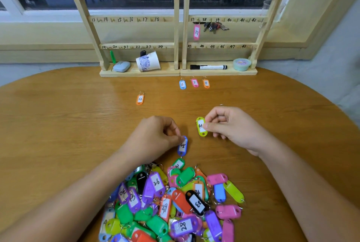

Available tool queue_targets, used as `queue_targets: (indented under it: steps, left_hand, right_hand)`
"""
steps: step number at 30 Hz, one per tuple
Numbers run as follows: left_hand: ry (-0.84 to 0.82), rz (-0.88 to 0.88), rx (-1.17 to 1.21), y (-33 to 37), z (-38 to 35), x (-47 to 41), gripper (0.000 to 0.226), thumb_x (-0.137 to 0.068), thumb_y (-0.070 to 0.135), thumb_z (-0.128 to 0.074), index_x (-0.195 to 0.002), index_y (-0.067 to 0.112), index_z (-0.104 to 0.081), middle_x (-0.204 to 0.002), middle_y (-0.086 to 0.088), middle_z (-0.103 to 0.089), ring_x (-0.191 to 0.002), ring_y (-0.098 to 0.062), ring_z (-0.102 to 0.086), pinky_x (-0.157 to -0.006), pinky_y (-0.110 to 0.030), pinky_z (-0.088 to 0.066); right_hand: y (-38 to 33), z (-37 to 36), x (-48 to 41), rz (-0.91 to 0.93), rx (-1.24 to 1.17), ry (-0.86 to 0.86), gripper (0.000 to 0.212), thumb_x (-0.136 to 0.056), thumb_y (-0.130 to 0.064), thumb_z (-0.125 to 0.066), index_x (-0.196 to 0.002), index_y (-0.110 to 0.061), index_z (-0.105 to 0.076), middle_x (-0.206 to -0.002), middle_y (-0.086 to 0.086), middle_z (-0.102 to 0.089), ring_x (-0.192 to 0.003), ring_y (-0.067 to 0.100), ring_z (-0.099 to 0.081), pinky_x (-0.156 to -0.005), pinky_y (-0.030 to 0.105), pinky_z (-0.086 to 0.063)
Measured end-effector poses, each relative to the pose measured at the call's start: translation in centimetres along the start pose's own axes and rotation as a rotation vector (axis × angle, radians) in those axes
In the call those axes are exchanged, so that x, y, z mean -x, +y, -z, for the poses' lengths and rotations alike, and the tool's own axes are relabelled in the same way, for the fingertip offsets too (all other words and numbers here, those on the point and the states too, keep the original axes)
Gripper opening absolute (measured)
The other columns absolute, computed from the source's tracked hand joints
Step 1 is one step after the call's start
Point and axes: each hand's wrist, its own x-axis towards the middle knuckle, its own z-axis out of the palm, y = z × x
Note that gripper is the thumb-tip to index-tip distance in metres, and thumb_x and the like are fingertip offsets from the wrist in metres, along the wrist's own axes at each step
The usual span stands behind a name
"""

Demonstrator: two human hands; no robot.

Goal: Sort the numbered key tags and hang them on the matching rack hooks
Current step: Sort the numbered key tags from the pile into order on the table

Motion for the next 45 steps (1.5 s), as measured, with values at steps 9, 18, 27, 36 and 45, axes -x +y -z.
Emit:
queue_targets:
  steps: [9, 18, 27, 36, 45]
  left_hand:
    - [0.074, -0.013, -0.119, 0.6, -0.7, 0.8, 0.022, -0.082, 0.043, -0.089, -0.079, 0.028, -0.072, -0.072, 0.01, -0.073, -0.068, -0.002, -0.065, -0.056, -0.018, -0.046]
    - [0.123, -0.038, -0.113, 0.3, -0.5, 1.0, 0.03, -0.087, 0.055, -0.082, -0.08, 0.029, -0.07, -0.072, 0.011, -0.073, -0.068, -0.003, -0.066, -0.057, -0.022, -0.049]
    - [0.191, 0.004, 0.007, -2.0, 4.1, 0.8, 0.013, -0.1, 0.03, -0.073, -0.086, 0.028, -0.071, -0.072, 0.013, -0.076, -0.062, -0.006, -0.069, -0.063, -0.03, -0.055]
    - [0.119, 0.013, -0.016, -6.1, 5.8, 3.3, 0.025, -0.082, 0.049, -0.089, -0.092, 0.031, -0.074, -0.082, 0.017, -0.074, -0.078, -0.005, -0.067, -0.067, -0.016, -0.048]
    - [0.109, -0.135, -0.032, -7.6, 4.3, 6.7, 0.019, -0.084, 0.048, -0.088, -0.095, 0.039, -0.076, -0.091, 0.012, -0.069, -0.087, -0.012, -0.066, -0.075, -0.027, -0.051]
  right_hand:
    - [0.1, 0.0, -0.2, -0.008, 0.036, 0.027, 0.008, -0.094, -0.016, -0.08, -0.097, -0.015, -0.073, -0.089, 0.011, -0.076, -0.069, 0.01, -0.066, -0.056, 0.017, -0.045]
    - [0.0, 0.0, -0.1, -0.026, 0.056, 0.026, 0.004, -0.096, -0.017, -0.077, -0.094, -0.016, -0.074, -0.08, 0.001, -0.076, -0.069, 0.008, -0.065, -0.057, 0.014, -0.044]
    - [-0.6, -0.6, -0.3, -0.043, -0.001, 0.107, 0.004, -0.097, -0.017, -0.076, -0.093, -0.017, -0.074, -0.082, 0.001, -0.078, -0.068, 0.007, -0.064, -0.061, 0.026, -0.045]
    - [-4.3, -7.4, -2.0, 0.084, 0.113, -0.021, 0.015, -0.089, -0.007, -0.074, -0.098, -0.019, -0.073, -0.078, 0.004, -0.075, -0.064, 0.007, -0.06, -0.067, 0.031, -0.048]
    - [-5.9, -11.5, -4.3, 0.133, 0.243, -0.062, 0.017, -0.085, -0.013, -0.074, -0.092, -0.028, -0.073, -0.073, -0.004, -0.072, -0.057, 0.005, -0.057, -0.058, 0.026, -0.043]
